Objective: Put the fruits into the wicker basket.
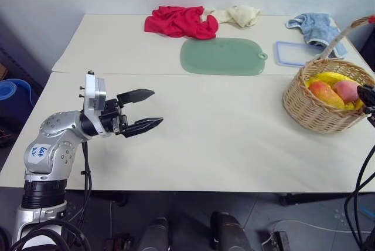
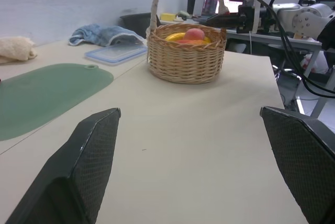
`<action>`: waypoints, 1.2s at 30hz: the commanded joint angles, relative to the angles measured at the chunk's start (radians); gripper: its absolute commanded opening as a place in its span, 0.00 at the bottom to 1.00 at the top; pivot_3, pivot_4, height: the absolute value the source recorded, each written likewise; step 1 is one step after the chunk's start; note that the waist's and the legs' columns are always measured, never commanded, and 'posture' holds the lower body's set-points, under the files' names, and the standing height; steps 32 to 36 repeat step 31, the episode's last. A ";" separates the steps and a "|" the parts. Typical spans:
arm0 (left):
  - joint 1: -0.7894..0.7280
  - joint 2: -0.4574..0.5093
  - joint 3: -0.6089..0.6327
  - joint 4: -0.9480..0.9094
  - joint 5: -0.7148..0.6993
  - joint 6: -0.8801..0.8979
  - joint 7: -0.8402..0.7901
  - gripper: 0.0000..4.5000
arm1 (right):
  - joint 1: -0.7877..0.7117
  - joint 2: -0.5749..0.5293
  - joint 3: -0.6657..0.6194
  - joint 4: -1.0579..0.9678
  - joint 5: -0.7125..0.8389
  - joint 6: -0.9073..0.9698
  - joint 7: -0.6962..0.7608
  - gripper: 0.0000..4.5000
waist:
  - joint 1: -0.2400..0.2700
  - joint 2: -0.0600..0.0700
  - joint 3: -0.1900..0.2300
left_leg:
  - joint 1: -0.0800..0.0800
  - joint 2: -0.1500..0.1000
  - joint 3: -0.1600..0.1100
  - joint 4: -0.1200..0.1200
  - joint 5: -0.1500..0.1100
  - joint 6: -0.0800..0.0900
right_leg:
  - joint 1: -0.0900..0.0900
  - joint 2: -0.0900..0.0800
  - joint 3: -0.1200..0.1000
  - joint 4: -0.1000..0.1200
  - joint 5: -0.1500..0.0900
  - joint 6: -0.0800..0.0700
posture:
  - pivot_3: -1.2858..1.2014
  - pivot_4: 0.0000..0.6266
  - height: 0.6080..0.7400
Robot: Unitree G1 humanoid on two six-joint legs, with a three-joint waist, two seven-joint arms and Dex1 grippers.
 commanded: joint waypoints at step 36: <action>0.433 0.081 0.055 0.007 0.366 -0.431 0.065 1.00 | 0.417 0.075 0.349 -0.292 -0.052 -0.623 0.594 0.99 | 0.006 0.002 0.000 | 0.016 0.005 0.003 -0.002 -0.008 0.002 | 0.016 0.001 -0.001 -0.015 0.003 -0.002 | 0.52 0.24 1.00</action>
